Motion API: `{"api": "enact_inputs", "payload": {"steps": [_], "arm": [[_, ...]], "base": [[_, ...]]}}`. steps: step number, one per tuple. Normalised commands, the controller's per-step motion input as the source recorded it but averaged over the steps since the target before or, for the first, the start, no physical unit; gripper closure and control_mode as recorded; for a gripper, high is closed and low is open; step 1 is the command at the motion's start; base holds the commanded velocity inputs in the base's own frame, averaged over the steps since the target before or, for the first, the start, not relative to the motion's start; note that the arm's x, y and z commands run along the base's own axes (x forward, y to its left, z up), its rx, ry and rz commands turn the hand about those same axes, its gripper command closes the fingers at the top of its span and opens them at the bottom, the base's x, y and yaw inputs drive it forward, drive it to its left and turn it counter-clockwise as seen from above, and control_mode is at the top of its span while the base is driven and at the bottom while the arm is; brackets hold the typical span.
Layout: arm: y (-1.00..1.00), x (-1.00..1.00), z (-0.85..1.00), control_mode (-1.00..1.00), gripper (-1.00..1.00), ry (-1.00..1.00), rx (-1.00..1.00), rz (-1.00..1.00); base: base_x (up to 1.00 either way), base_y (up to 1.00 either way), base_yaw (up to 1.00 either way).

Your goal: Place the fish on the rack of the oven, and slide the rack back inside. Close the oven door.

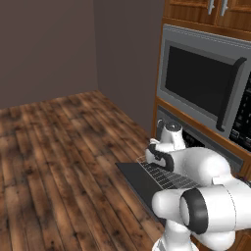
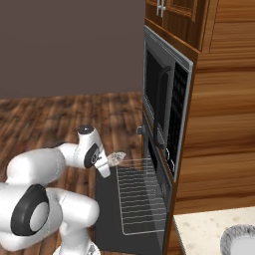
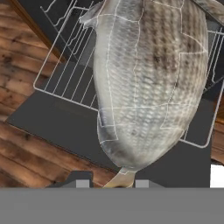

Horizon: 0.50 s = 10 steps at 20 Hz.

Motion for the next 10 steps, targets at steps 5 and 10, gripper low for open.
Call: {"api": "enact_inputs", "payload": {"steps": [5,10], "arm": [[-0.1,0.25,-0.49,-1.0,1.0,0.0,0.0,-0.02],[-0.09,0.27,-0.41,-1.0,1.0,0.0,0.0,-0.01]], "base": [[0.0,0.0,0.0],[0.0,0.0,0.0]]}}
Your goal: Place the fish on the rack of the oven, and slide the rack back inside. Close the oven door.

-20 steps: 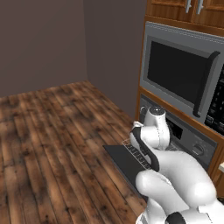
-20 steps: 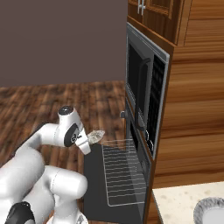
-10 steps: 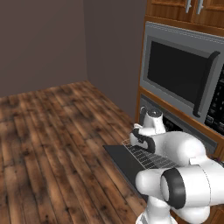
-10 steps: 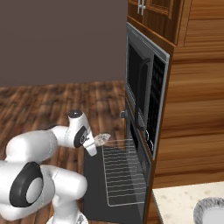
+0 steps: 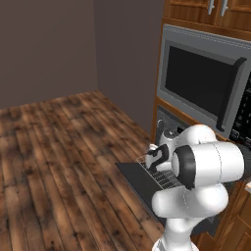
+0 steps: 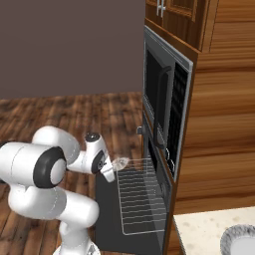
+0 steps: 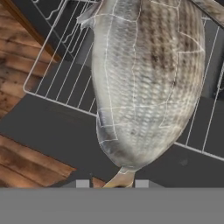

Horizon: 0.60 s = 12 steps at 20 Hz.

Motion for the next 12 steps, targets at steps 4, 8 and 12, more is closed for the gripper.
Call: {"api": "enact_inputs", "payload": {"steps": [4,8,12], "arm": [[-0.06,0.28,-0.34,-1.0,1.0,0.0,0.0,-0.01],[-0.04,0.32,-0.3,-1.0,1.0,0.0,0.0,-0.01],[-0.11,0.31,-0.26,-1.0,1.0,0.0,0.0,-0.01]], "base": [[0.0,0.0,0.0],[0.0,0.0,0.0],[0.0,0.0,0.0]]}}
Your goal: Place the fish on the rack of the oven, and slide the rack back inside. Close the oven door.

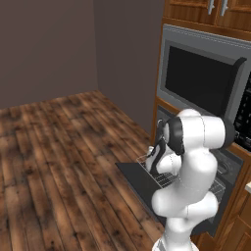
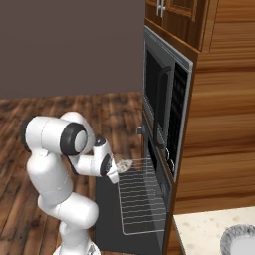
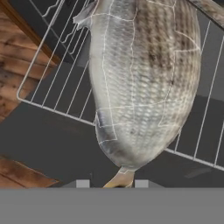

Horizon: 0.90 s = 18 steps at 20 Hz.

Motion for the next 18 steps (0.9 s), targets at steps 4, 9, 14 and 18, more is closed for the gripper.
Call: {"api": "enact_inputs", "payload": {"steps": [4,9,14,18], "arm": [[-0.17,0.28,-0.26,-1.0,1.0,0.0,0.0,-0.02],[-0.01,0.28,-0.28,-1.0,1.0,0.0,0.0,-0.04],[0.0,0.21,-0.29,-1.0,1.0,0.0,-0.02,-0.05],[0.0,0.24,-0.32,-1.0,1.0,0.0,-0.02,-0.06]], "base": [[0.0,0.0,0.0],[0.0,0.0,0.0],[0.0,0.0,0.0],[0.0,0.0,0.0]]}}
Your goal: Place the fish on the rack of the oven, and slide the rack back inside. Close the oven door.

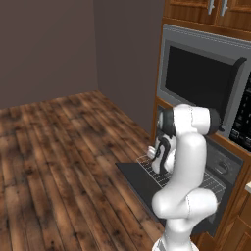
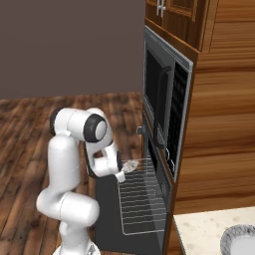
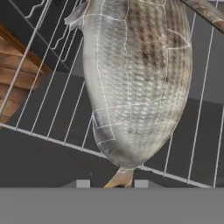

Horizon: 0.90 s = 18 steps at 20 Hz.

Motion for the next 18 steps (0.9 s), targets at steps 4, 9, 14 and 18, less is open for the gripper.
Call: {"api": "enact_inputs", "payload": {"steps": [4,9,14,18], "arm": [[0.0,0.24,-0.33,-1.0,1.0,0.0,-0.03,-0.07],[0.0,0.25,-0.26,-1.0,1.0,0.0,-0.01,-0.07],[-0.04,0.24,-0.21,-1.0,1.0,0.0,0.0,-0.08],[-0.09,0.22,-0.21,-1.0,1.0,0.0,0.0,-0.07]], "base": [[0.0,0.0,0.0],[0.0,0.0,0.0],[0.0,0.0,0.0],[0.0,0.0,0.0]]}}
